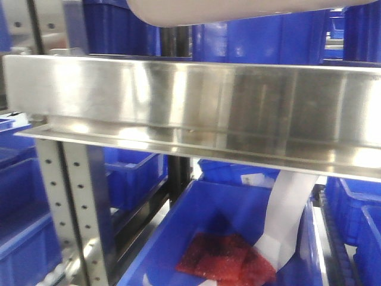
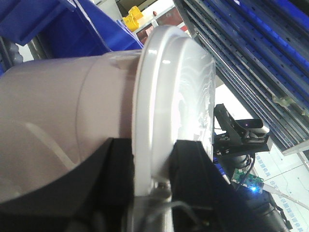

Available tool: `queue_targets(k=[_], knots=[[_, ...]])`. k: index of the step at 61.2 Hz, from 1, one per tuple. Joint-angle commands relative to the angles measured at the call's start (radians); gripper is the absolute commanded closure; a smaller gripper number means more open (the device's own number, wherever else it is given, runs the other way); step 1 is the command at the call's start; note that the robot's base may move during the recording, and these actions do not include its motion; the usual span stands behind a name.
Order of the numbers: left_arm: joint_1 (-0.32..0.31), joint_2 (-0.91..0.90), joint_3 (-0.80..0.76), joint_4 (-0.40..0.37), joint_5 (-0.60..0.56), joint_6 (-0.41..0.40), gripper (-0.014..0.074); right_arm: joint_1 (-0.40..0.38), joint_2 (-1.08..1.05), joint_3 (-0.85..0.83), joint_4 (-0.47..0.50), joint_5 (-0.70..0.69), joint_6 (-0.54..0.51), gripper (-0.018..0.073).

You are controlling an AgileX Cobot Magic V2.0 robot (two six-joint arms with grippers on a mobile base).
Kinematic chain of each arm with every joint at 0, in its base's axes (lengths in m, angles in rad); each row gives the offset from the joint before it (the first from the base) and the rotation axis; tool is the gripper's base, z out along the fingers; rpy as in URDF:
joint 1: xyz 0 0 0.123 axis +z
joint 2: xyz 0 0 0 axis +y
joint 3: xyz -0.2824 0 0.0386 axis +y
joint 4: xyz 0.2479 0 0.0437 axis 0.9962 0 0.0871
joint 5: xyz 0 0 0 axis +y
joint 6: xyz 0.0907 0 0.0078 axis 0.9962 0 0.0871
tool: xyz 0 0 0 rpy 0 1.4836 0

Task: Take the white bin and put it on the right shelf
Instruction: 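Hold the bin while the base turns toward the steel shelf, then lower the bin onto the upper shelf beside the blue crates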

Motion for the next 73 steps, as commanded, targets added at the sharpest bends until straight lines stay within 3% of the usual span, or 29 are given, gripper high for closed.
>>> queue_targets(k=[1, 73], knots=[[-0.031, -0.047, -0.035, -0.052, 0.179, 0.05, 0.0722, 0.02, -0.031, -0.044, 0.125, 0.124, 0.002, 0.0501], [-0.031, -0.047, -0.035, -0.052, 0.179, 0.05, 0.0722, 0.02, -0.031, -0.044, 0.125, 0.124, 0.002, 0.0501]])
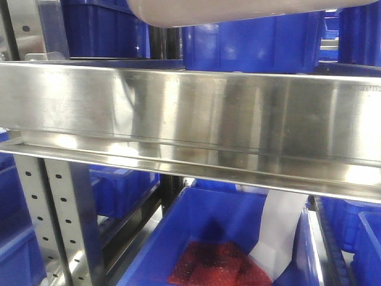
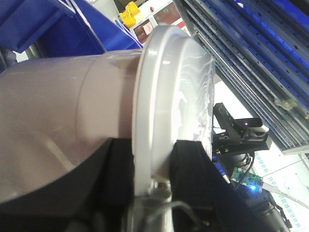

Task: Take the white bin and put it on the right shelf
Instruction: 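Lower the bin onto the upper shelf beside the blue crates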

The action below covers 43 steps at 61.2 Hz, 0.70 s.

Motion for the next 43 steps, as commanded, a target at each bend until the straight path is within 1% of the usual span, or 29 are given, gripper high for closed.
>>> queue_targets(k=[1, 27, 33, 43], knots=[[-0.031, -0.047, -0.035, -0.052, 0.177, 0.048, 0.0722, 0.02, -0.031, -0.044, 0.125, 0.128, 0.002, 0.0501], [-0.031, -0.047, -0.035, -0.054, 0.17, 0.048, 0.0722, 0.02, -0.031, -0.044, 0.125, 0.122, 0.002, 0.0501], [-0.031, -0.047, -0.035, -0.049, 0.138, 0.05, 0.0722, 0.02, -0.025, -0.044, 0.125, 0.132, 0.002, 0.0501], [-0.031, -0.047, -0.035, 0.019, 0.019, 0.052, 0.0722, 0.02, 0.018, -0.043, 0.111, 0.178, 0.002, 0.0501]])
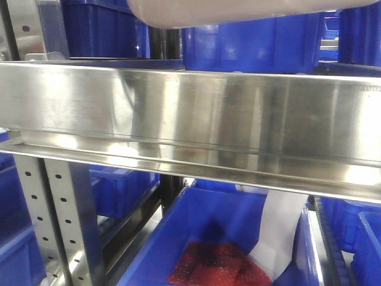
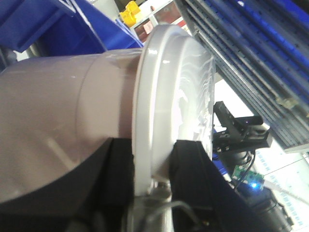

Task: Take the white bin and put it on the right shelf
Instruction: 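Lower the bin onto the upper shelf beside the blue crates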

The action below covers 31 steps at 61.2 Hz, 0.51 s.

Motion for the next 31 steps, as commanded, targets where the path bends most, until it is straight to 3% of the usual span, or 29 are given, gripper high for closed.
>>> queue_targets(k=[1, 15, 31], knots=[[-0.029, -0.047, -0.035, 0.005, 0.015, 0.05, 0.0722, 0.02, 0.005, -0.043, 0.106, 0.175, 0.002, 0.0501], [-0.029, -0.04, -0.035, 0.098, -0.115, 0.054, 0.0722, 0.02, 0.098, -0.043, 0.022, 0.245, 0.002, 0.0501], [-0.048, 0.02, -0.035, 0.103, -0.08, 0.054, 0.072, 0.02, 0.169, -0.043, -0.023, 0.311, 0.001, 0.0501]])
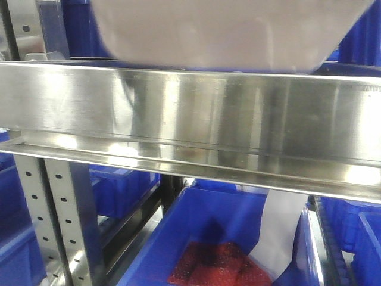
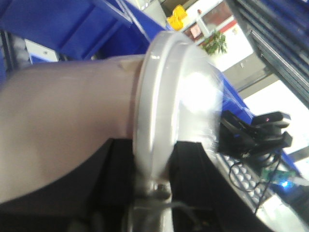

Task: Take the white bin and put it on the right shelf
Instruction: 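Lower the bin onto the upper shelf beside the blue crates, then open both grippers and release the bin on the shelf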

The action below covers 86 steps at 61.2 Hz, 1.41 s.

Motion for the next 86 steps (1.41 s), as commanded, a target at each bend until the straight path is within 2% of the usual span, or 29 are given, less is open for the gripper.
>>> queue_targets(k=[1, 10, 15, 21, 28, 34, 39, 61, 73, 78, 81, 86], knots=[[-0.034, -0.01, -0.03, -0.025, 0.035, 0.035, 0.072, 0.013, -0.02, -0.041, 0.053, 0.145, -0.004, 0.0501], [-0.063, 0.004, -0.03, -0.016, 0.036, 0.038, 0.0701, 0.013, -0.018, -0.041, 0.028, 0.149, -0.015, 0.0494], [-0.07, 0.004, -0.03, -0.012, 0.034, 0.057, 0.0643, 0.013, -0.018, -0.041, 0.028, 0.155, -0.045, 0.0437], [-0.07, 0.004, -0.03, -0.012, 0.042, 0.064, 0.0517, 0.013, -0.018, -0.043, 0.03, 0.166, -0.066, 0.0274], [-0.07, 0.004, -0.031, -0.012, 0.056, 0.064, 0.0319, 0.013, -0.018, -0.044, 0.03, 0.171, -0.07, 0.0013], [-0.07, 0.004, -0.034, -0.012, 0.089, 0.064, 0.0203, 0.013, -0.018, -0.044, 0.03, 0.187, -0.093, -0.008], [-0.07, 0.004, -0.044, -0.016, 0.122, 0.064, 0.016, 0.013, -0.018, -0.051, 0.028, 0.199, -0.095, -0.0074], [-0.07, 0.004, -0.202, -0.011, 0.244, 0.048, 0.0155, 0.012, -0.023, -0.209, 0.026, 0.265, -0.096, -0.0074], [-0.07, 0.0, -0.313, 0.11, 0.31, -0.045, 0.0168, 0.012, -0.038, -0.286, 0.024, 0.317, -0.096, -0.007], [-0.07, -0.021, -0.334, 0.178, 0.31, -0.076, 0.0251, 0.012, -0.063, -0.299, 0.017, 0.325, -0.096, -0.0008], [-0.07, -0.039, -0.336, 0.202, 0.31, -0.076, 0.0333, 0.012, -0.083, -0.299, 0.007, 0.323, -0.096, 0.0064], [-0.07, -0.075, -0.336, 0.245, 0.31, -0.076, 0.0507, 0.012, -0.122, -0.299, -0.048, 0.308, -0.096, 0.0234]])
